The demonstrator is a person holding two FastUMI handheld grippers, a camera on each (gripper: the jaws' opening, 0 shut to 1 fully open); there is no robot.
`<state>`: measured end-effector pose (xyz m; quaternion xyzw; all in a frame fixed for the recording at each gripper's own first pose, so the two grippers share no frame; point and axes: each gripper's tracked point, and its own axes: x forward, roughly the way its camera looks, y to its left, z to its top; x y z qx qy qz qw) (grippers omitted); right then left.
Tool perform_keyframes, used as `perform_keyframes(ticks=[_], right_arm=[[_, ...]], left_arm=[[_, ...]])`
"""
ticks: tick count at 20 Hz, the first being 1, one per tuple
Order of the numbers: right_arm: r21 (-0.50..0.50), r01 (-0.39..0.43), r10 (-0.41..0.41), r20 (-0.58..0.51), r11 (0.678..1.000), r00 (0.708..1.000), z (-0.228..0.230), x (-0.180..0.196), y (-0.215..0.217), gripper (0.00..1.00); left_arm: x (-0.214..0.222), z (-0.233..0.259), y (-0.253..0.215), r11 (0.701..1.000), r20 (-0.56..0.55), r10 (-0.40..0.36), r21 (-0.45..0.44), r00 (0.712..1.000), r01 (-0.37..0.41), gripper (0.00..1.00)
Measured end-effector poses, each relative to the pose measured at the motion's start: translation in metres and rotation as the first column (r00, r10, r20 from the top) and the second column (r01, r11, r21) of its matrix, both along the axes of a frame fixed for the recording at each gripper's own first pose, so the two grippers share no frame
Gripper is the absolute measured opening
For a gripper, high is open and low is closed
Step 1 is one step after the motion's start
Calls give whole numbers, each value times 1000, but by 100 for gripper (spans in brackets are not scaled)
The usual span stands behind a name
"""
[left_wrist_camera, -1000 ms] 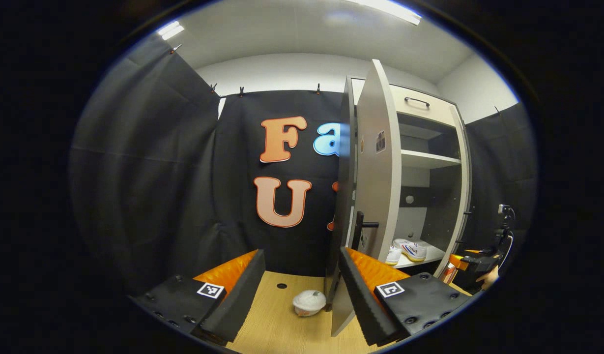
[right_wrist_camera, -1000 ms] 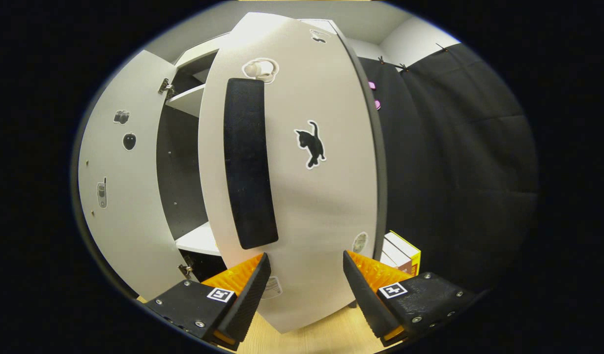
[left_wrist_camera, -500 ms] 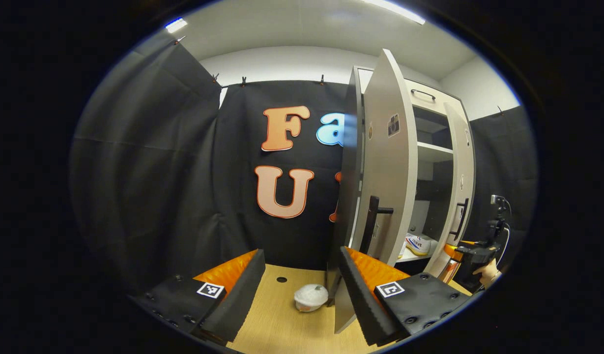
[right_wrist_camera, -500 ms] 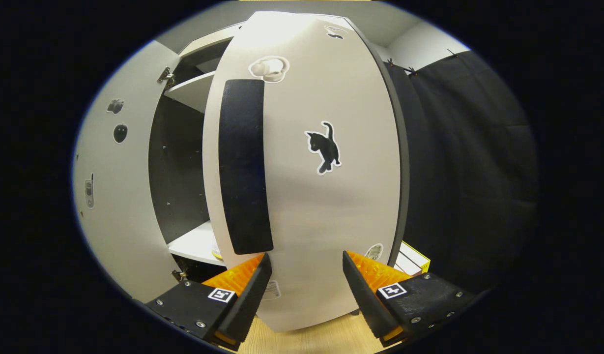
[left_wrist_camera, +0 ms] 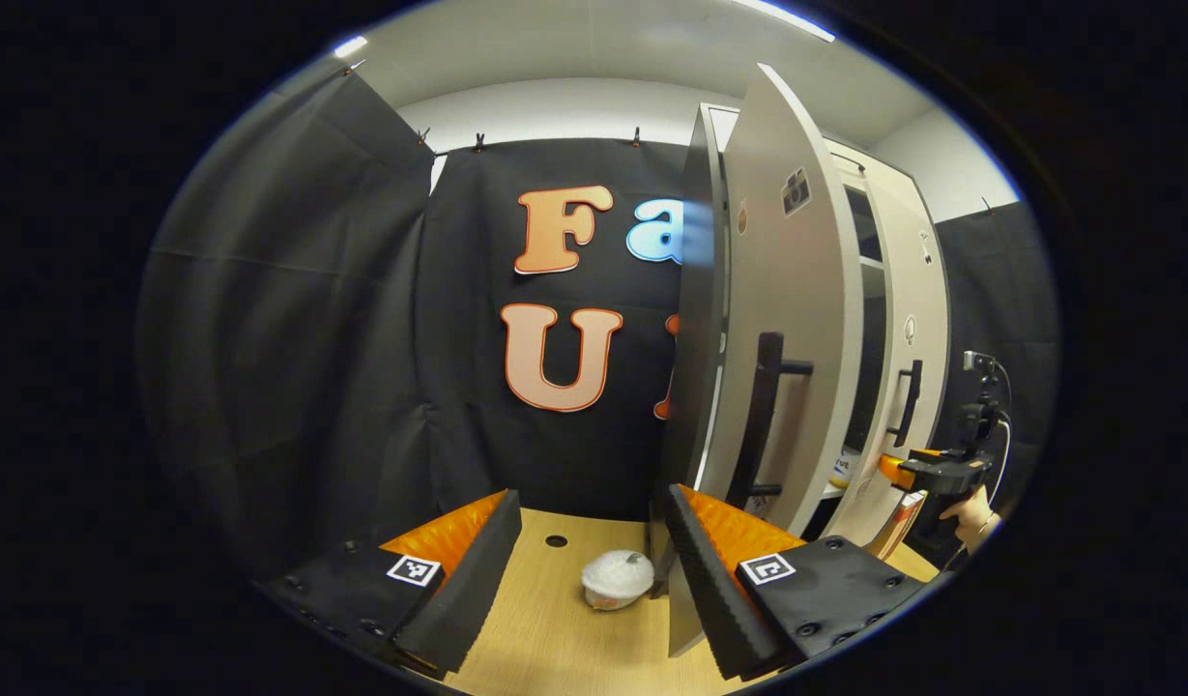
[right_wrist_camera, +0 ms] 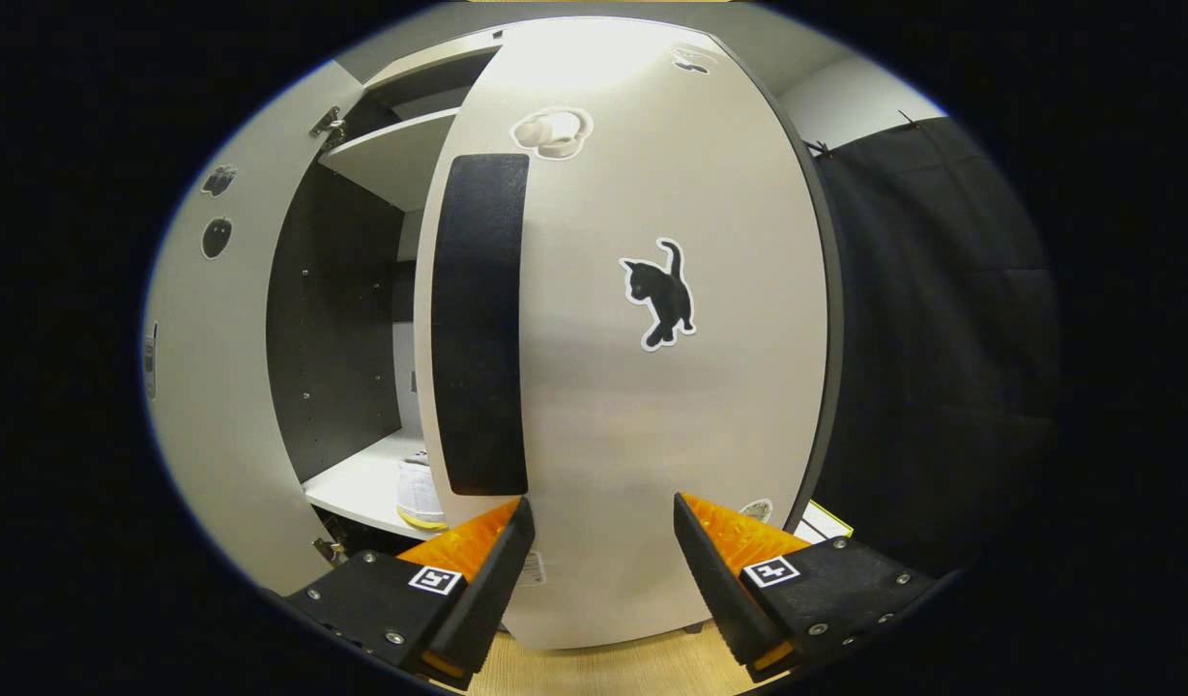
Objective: Grab one shoe with the right hand and put it into the shoe cabinet, grab the other shoe with the left hand and put it into the shoe cabinet; then close the right door with the right hand and the left door with the left hand.
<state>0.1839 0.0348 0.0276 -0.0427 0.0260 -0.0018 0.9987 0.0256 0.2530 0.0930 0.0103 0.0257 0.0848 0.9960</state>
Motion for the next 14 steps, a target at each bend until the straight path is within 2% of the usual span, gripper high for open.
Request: perform_keyframes(ticks=[4,6,9,10,11,14], right_arm=[[10,1,-1,-14,1000,1000,-4,1,2,91],[52,-29,29,4,998,1000,3,-3,11,91],[45,-26,25,25,999,999,10,-14,7,92],[44,-29,28,21,999,999,9,-19,6,92],[46,-28,27,19,999,999,10,-24,4,92],[52,-17,16,26,998,1000,15,-39,-5,92]], left_arm=[[30,-14,-6,999,10,-29,16,1000,29,97],[48,-21,-8,999,16,-37,37,999,37,96],[69,-38,-12,998,15,-46,52,999,46,94],[75,-45,-15,997,9,-54,60,998,53,99],[78,-53,-16,996,-4,-59,62,998,59,96],[79,-76,-28,995,-37,-93,17,995,93,96]])
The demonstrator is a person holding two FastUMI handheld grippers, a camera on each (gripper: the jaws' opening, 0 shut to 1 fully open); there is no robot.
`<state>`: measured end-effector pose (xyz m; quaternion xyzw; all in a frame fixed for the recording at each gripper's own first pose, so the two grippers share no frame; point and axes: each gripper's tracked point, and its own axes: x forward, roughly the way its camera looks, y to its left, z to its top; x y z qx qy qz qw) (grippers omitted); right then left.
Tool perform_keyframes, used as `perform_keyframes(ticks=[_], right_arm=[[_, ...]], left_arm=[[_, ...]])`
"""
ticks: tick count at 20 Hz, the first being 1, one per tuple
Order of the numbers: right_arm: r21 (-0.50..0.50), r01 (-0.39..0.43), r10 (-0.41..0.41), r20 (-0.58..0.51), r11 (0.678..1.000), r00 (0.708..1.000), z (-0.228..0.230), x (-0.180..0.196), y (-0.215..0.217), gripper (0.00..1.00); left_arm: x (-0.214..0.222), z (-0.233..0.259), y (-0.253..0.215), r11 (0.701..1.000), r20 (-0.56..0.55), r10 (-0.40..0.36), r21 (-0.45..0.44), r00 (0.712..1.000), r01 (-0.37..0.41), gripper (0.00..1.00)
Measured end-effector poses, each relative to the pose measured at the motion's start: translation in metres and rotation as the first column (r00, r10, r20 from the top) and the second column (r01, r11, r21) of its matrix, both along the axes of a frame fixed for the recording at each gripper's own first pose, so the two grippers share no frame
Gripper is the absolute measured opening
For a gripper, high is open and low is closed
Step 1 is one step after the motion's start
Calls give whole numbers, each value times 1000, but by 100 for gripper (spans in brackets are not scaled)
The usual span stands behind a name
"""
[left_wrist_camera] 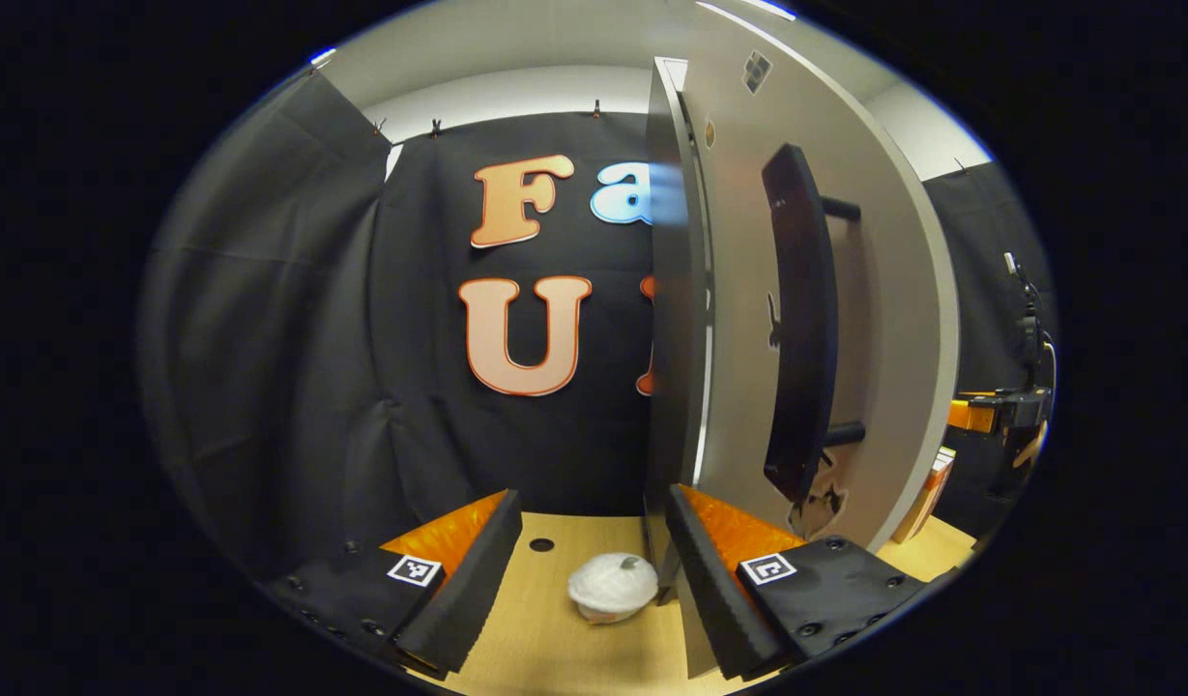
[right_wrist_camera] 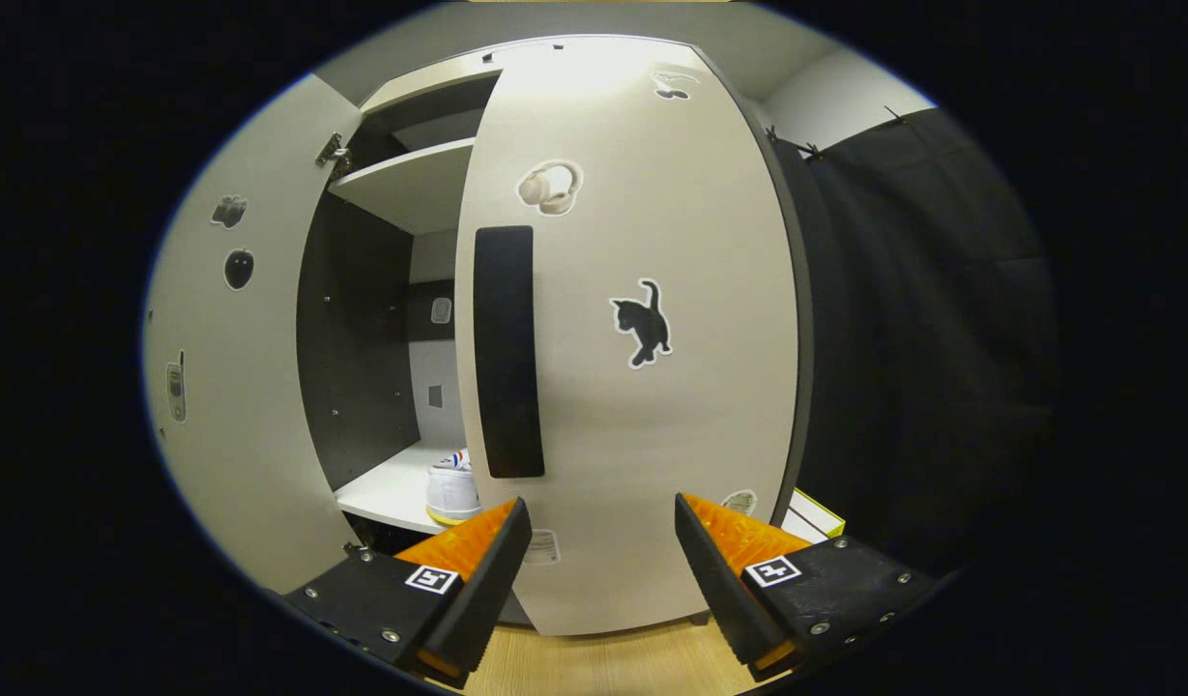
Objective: Grab one shoe with the right hand and put it into the shoe cabinet, grab the other shoe with the left hand and put it into the shoe cabinet; then close the right door with the right hand and the left door with the left hand.
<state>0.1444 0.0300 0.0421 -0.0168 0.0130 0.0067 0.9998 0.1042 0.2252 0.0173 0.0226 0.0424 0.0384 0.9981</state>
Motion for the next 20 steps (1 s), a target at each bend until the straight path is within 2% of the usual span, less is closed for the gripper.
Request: perform_keyframes(ticks=[1,6,8,10,12,13,15,20], right_arm=[[3,3,-3,1,1000,1000,1,-4,-3,92],[-12,3,-3,-4,1000,1000,1,-23,-13,92],[-24,4,-5,-10,1000,1000,-1,-30,-15,92],[-22,-1,1,-13,1000,1000,0,-36,-16,92],[-6,-13,13,-13,1000,1000,-1,-41,-15,92],[-3,-16,16,-14,1000,1000,-1,-44,-16,92],[-5,-19,19,-15,1000,1000,0,-47,-18,92],[1,-23,23,-9,1000,1000,5,-56,-29,92]], left_arm=[[-1,-5,-3,1000,-6,-11,-9,1000,11,94],[-6,-12,-15,999,-17,-32,-7,999,32,99],[-8,-13,-23,999,-23,-43,-23,999,43,96],[-12,-14,-25,1000,-22,-28,-9,999,28,94],[-14,-12,-27,1000,-17,-13,11,1000,13,99],[-16,-12,-31,1000,-18,-15,6,1000,15,94],[-19,-16,-44,999,-22,-36,-19,999,35,96],[-17,-20,-83,995,-31,-93,-30,995,92,94]])
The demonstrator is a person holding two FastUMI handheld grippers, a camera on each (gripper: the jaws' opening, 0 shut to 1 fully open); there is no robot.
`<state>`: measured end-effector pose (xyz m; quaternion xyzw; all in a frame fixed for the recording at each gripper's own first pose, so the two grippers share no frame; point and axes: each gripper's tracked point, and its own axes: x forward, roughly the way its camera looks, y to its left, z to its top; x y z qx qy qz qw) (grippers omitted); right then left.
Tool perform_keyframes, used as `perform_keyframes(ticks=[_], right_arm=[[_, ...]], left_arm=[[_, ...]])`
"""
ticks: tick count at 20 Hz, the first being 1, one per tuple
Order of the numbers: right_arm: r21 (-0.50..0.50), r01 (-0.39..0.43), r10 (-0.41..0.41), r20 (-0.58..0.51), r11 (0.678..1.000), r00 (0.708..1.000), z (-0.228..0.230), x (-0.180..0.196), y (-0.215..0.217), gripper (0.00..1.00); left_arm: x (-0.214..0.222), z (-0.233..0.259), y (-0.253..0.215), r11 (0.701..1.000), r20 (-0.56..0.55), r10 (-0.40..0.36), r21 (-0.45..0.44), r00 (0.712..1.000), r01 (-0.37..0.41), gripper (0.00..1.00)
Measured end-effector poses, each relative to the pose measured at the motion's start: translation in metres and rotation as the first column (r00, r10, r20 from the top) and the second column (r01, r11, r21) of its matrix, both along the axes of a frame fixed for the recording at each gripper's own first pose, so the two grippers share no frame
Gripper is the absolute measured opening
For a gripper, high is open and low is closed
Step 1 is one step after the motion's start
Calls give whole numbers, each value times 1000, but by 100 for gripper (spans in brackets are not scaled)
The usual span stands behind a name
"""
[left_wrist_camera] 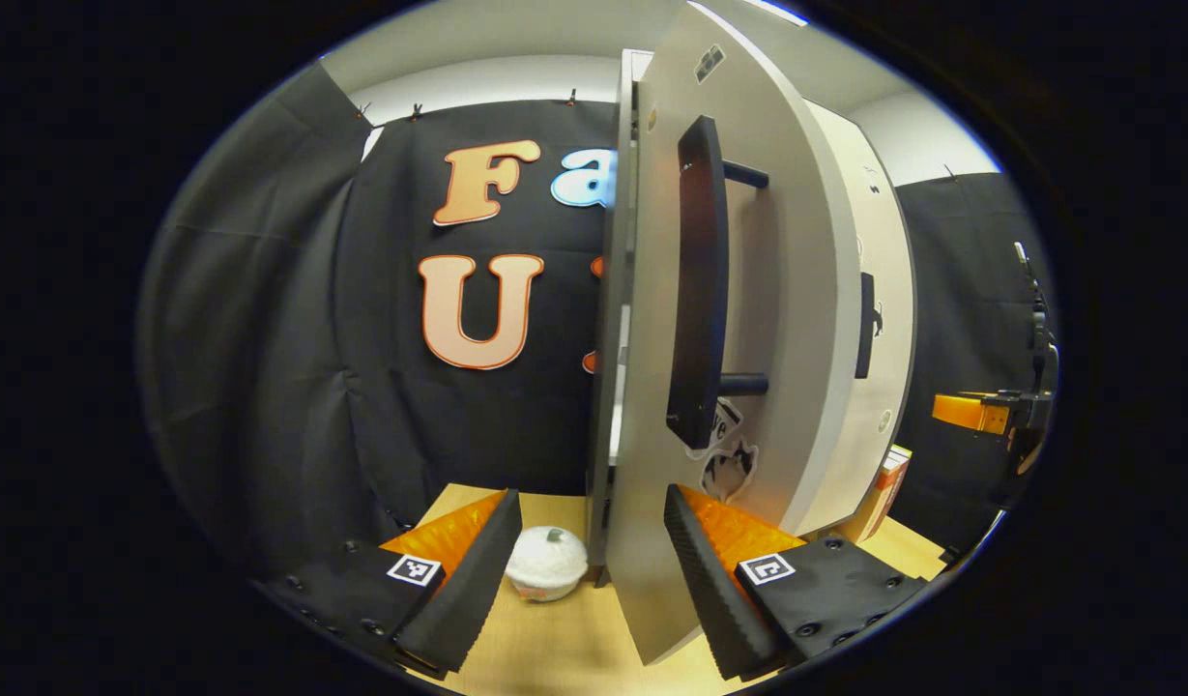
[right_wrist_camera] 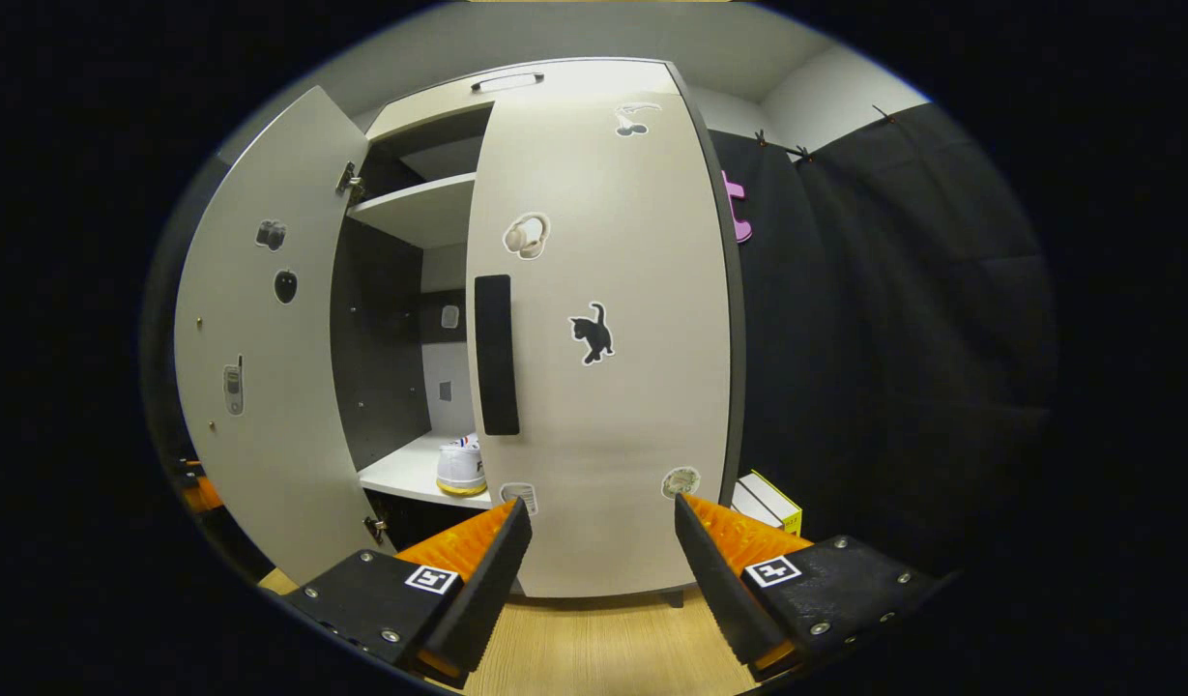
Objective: Grab one shoe with the right hand and put it into the shoe cabinet, grab the other shoe with the left hand and put it into the shoe cabinet; then close the right door with the right hand and the left door with the left hand.
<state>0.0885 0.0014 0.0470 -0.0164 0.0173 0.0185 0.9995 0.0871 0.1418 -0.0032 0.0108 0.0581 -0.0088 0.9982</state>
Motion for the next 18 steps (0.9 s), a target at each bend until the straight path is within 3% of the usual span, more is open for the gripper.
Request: perform_keyframes(ticks=[6,12,15,18], right_arm=[[-6,30,-30,26,1000,999,12,-14,-32,92],[5,53,-53,30,999,998,15,-23,-60,92],[0,68,-68,26,998,997,14,-23,-74,92],[-2,85,-85,18,996,996,12,-21,-88,92]], left_arm=[[13,-3,-55,998,8,-61,29,998,61,94],[36,-6,-100,990,0,-136,-25,991,136,94],[57,-14,-122,986,-16,-165,-21,986,164,99],[79,-23,-139,985,-31,-173,-18,984,173,94]])
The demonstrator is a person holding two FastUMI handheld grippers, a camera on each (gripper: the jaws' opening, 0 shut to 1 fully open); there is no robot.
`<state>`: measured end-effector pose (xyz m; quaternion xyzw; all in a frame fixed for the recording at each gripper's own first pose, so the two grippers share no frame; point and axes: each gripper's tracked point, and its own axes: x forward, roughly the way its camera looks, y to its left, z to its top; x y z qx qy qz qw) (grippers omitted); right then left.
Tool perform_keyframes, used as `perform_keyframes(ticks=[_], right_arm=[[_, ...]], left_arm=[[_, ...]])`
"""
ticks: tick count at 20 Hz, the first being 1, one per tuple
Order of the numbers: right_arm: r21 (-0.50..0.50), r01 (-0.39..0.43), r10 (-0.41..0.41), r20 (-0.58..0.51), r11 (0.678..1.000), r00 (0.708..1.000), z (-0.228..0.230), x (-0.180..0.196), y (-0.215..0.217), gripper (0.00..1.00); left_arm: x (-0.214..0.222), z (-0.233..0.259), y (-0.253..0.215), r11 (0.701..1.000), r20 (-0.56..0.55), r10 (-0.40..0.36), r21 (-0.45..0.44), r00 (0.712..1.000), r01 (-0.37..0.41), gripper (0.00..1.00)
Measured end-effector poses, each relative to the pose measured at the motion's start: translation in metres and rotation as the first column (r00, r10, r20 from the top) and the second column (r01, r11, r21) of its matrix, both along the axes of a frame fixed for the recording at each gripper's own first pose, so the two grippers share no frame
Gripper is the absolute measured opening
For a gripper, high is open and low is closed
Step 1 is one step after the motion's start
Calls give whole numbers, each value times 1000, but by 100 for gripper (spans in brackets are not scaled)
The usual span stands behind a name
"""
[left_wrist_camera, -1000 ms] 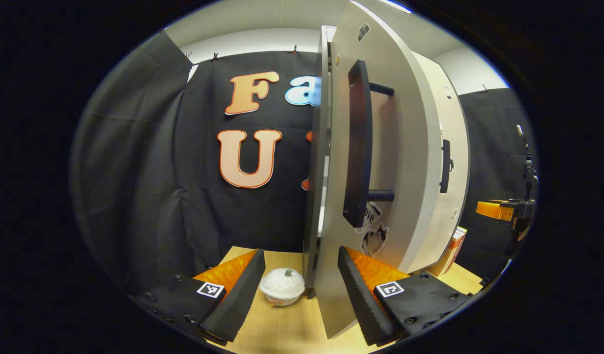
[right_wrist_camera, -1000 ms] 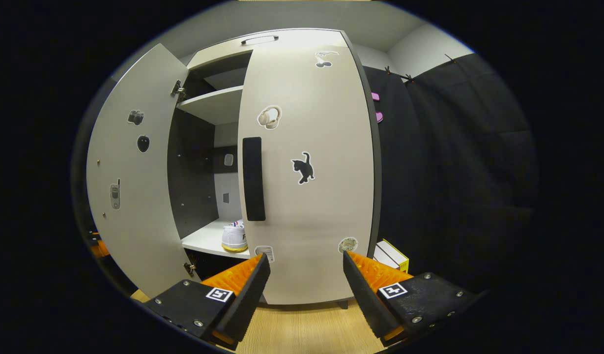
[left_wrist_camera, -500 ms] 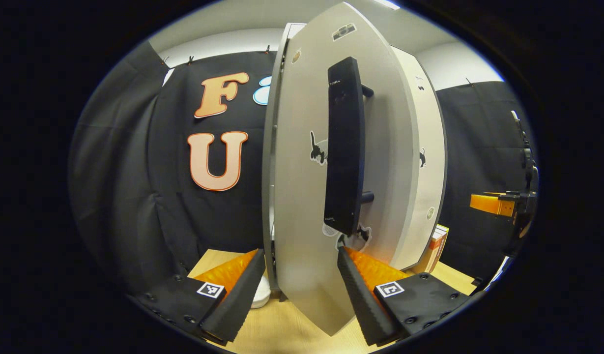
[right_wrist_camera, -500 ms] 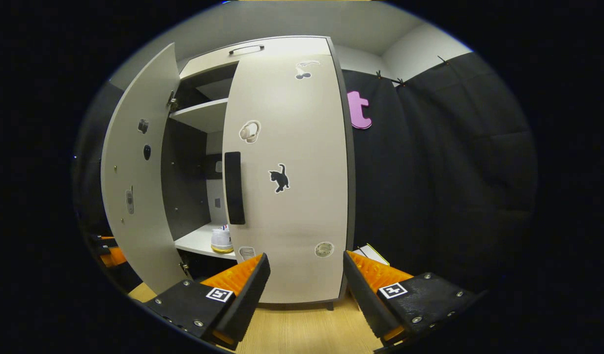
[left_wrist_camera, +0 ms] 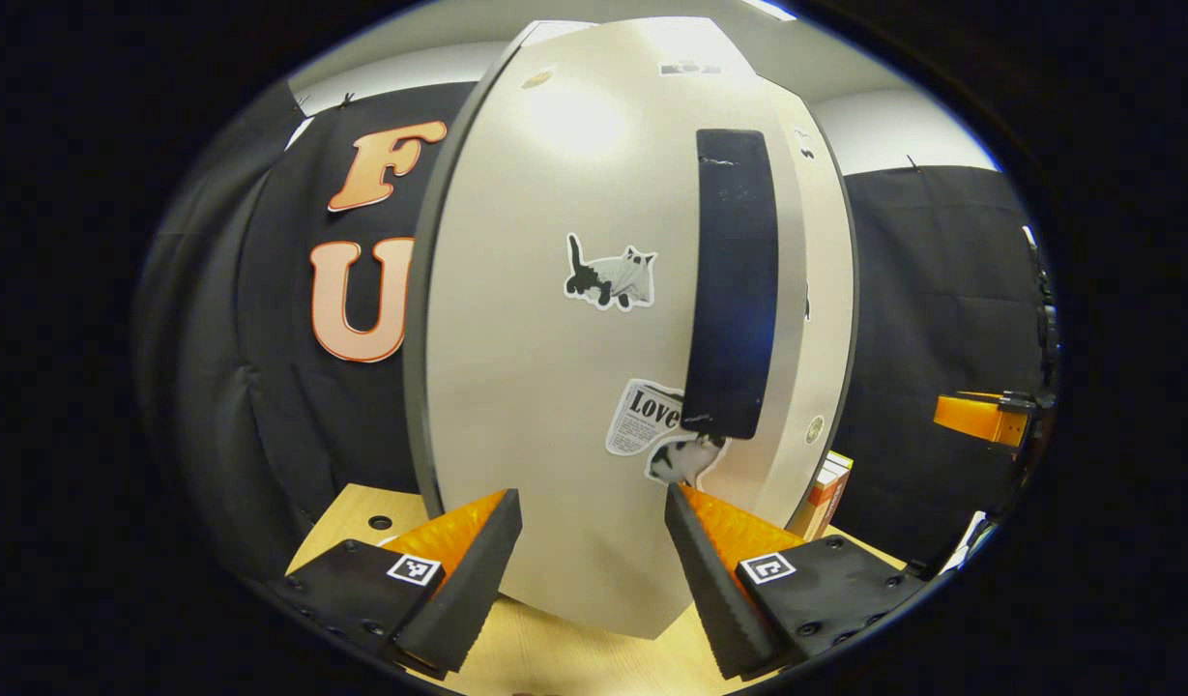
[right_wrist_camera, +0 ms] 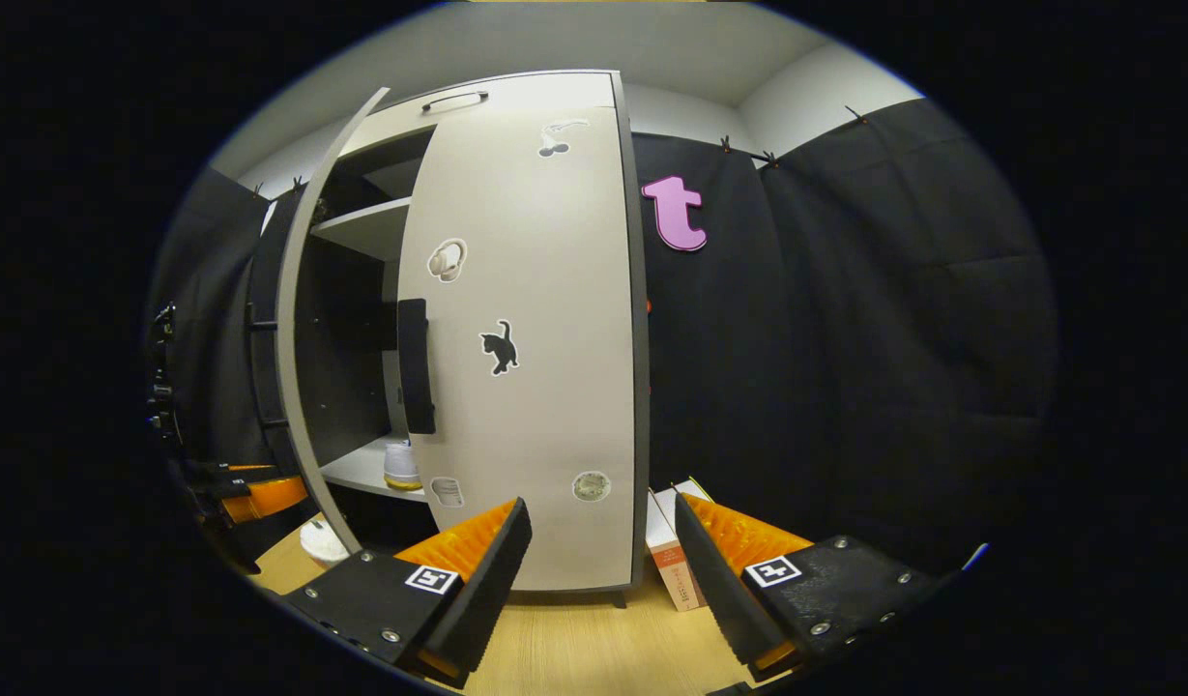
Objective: Grab one shoe with the right hand and put it into the shoe cabinet, grab the other shoe with the left hand and put it into the shoe cabinet; then close the right door with the right hand and the left door with the left hand.
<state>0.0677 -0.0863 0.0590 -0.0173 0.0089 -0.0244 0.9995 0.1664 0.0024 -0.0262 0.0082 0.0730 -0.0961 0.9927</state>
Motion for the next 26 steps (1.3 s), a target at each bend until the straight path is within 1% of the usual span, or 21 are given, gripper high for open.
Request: perform_keyframes(ticks=[1,4,5,6,7,10,12,13,14,18,22,26], right_arm=[[0,7,-7,-1,1000,1000,-1,0,-5,92],[-4,22,-22,-7,1000,1000,-2,3,-15,92],[-5,25,-25,-9,1000,1000,-3,5,-17,92],[-7,27,-27,-11,1000,1000,-3,7,-20,92],[-7,28,-28,-13,1000,1000,-4,9,-21,92],[-1,26,-26,-23,1000,999,-6,20,-24,92],[3,19,-18,-24,1000,1000,-5,27,-23,92],[4,14,-13,-26,1000,1000,-6,30,-22,92],[6,8,-8,-26,1000,1000,-5,34,-21,92],[15,-13,14,-28,1000,1000,-3,47,-18,92],[13,-23,23,-36,1000,999,-1,57,-18,92],[14,-44,45,-48,999,998,8,60,-17,92]], left_arm=[[7,-2,-4,1000,-6,1,3,1000,-1,97],[21,-11,-10,999,-26,16,32,1000,-15,97],[25,-11,-10,999,-10,24,35,1000,-24,97],[26,-13,-9,999,-12,29,35,1000,-29,97],[27,-14,-10,999,-13,31,31,999,-31,94],[33,-16,-12,999,-18,44,15,999,-44,97],[35,-17,-13,998,-16,54,24,998,-54,97],[36,-16,-14,998,-15,60,31,998,-60,99],[37,-16,-14,997,-13,66,37,998,-66,97],[36,-13,-14,995,-13,84,52,996,-84,97],[35,-15,-14,993,-31,114,30,993,-113,97],[30,-13,-15,991,-48,130,51,990,-128,97]])
